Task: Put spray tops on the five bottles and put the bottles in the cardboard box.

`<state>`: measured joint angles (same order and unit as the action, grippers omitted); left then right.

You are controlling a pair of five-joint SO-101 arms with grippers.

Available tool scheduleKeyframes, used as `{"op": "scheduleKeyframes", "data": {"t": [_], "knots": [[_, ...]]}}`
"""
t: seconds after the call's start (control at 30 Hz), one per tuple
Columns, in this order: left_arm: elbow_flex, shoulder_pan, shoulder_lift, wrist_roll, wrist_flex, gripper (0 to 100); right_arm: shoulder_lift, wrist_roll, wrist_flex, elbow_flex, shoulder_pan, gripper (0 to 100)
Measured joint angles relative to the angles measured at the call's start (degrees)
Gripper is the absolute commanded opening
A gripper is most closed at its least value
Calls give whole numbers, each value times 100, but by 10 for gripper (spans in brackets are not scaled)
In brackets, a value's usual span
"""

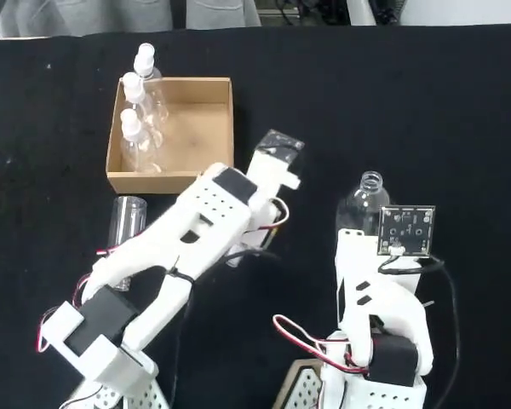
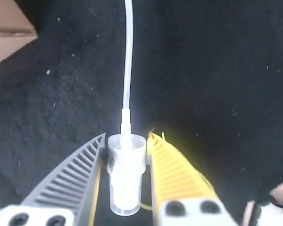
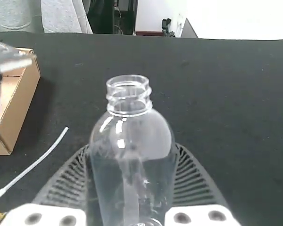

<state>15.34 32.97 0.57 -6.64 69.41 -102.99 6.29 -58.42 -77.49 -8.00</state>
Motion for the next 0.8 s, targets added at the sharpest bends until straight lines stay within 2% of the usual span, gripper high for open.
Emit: {"op": "scheduleKeyframes", "data": {"t": [0.17, 0.47, 0.67, 0.8], "knots": [[-492, 0, 0, -448, 730, 29, 0, 0, 0, 0, 0, 35], [-1081, 0, 0, -554, 1767, 29, 0, 0, 0, 0, 0, 35], [-1240, 0, 0, -554, 2101, 29, 0, 0, 0, 0, 0, 35], [-1292, 0, 0, -818, 2382, 29, 0, 0, 0, 0, 0, 35]]}}
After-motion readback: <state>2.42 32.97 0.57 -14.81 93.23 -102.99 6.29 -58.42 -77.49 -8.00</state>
